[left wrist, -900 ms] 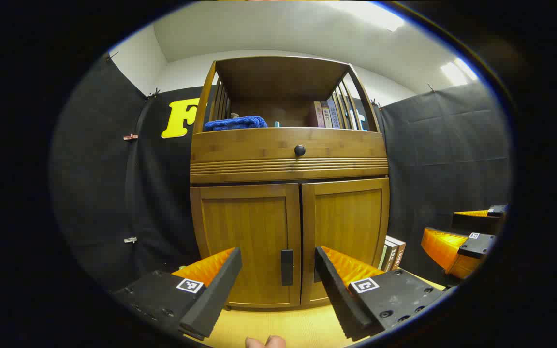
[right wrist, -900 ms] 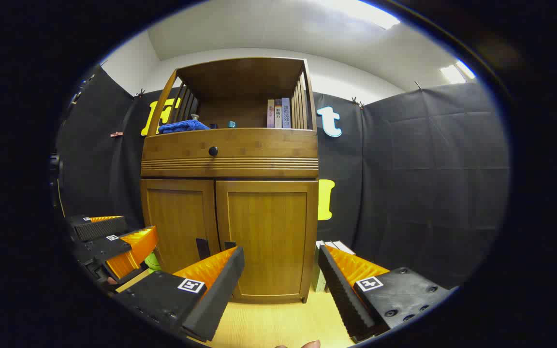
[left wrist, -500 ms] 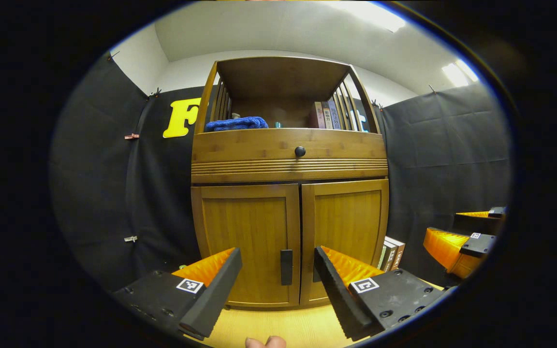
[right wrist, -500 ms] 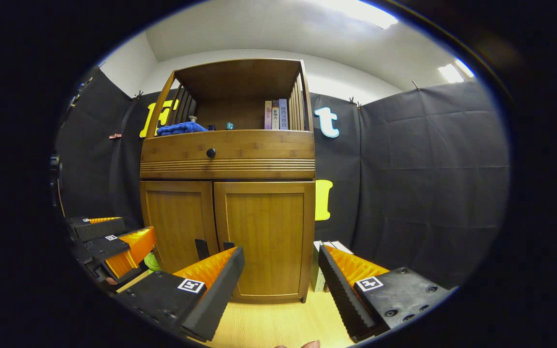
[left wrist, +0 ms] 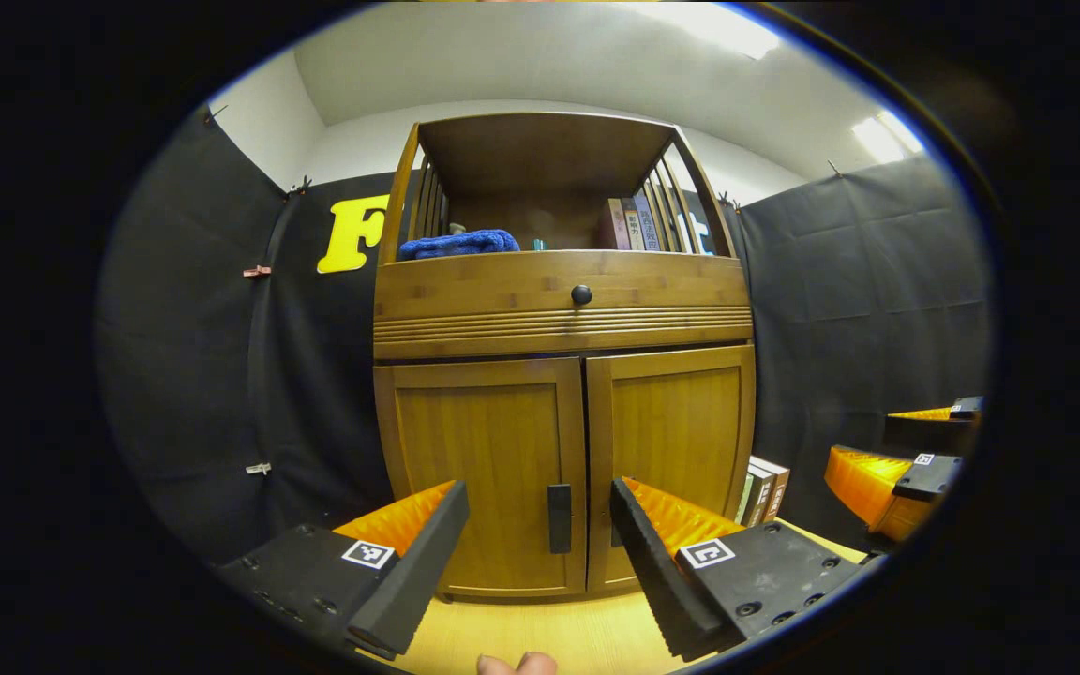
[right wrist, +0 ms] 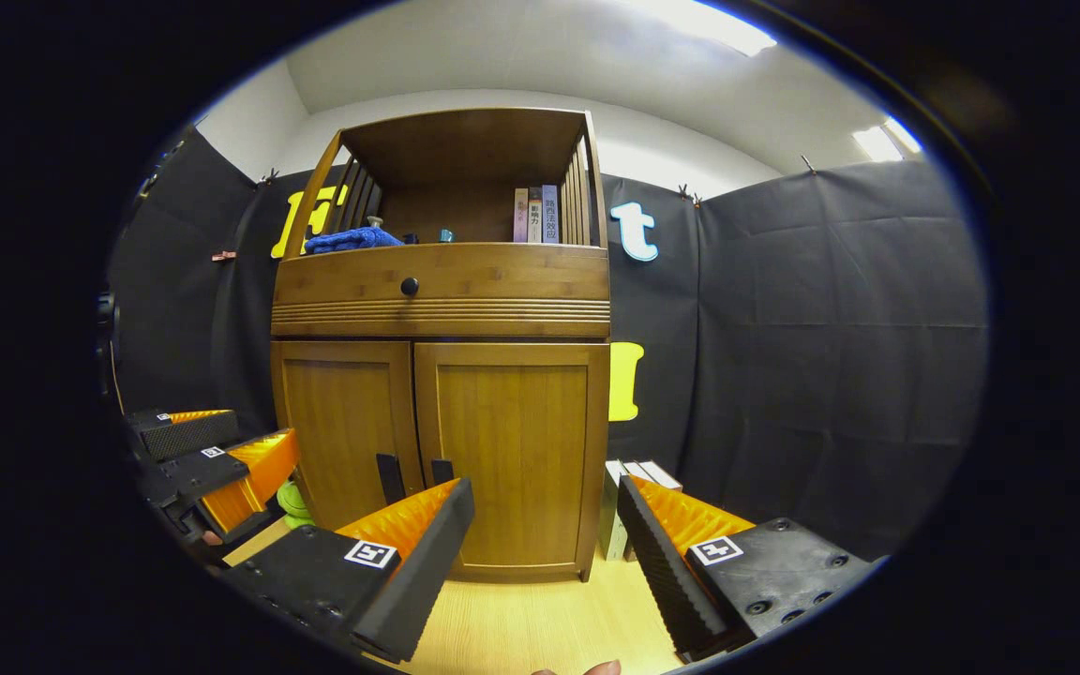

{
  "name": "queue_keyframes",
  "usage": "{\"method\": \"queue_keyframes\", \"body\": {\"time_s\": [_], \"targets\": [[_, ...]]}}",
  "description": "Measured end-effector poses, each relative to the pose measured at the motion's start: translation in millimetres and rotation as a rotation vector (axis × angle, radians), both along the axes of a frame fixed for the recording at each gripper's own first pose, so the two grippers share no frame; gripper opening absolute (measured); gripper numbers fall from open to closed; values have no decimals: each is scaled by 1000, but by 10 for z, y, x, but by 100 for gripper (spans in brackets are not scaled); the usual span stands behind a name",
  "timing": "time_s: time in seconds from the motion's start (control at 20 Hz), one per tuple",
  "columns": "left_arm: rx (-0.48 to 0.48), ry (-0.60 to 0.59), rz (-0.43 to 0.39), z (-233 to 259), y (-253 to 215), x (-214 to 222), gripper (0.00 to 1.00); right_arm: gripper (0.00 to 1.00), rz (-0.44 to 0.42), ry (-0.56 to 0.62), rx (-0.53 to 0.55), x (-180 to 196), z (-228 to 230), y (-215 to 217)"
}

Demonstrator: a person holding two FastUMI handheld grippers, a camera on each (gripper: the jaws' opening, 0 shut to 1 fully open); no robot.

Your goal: Open the right door of the double-door shoe cabinet with the right hand, and open the left door with the left hand.

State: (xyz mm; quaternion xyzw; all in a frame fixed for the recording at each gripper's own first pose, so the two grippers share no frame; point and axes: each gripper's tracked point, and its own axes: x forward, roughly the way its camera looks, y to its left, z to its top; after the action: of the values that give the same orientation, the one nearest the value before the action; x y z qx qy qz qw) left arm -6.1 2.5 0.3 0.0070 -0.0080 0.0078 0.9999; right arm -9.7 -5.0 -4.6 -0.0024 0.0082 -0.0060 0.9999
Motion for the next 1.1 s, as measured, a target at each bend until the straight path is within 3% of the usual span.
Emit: {"method": "queue_keyframes", "body": {"time_s": [0.55,1.1], "targets": [[-13,-6,2,-1,70,42,95,97,21,8,10,152,-14,134],[-12,11,27,-91,361,156,92,96,70,1,-11,778,-79,488]]}}
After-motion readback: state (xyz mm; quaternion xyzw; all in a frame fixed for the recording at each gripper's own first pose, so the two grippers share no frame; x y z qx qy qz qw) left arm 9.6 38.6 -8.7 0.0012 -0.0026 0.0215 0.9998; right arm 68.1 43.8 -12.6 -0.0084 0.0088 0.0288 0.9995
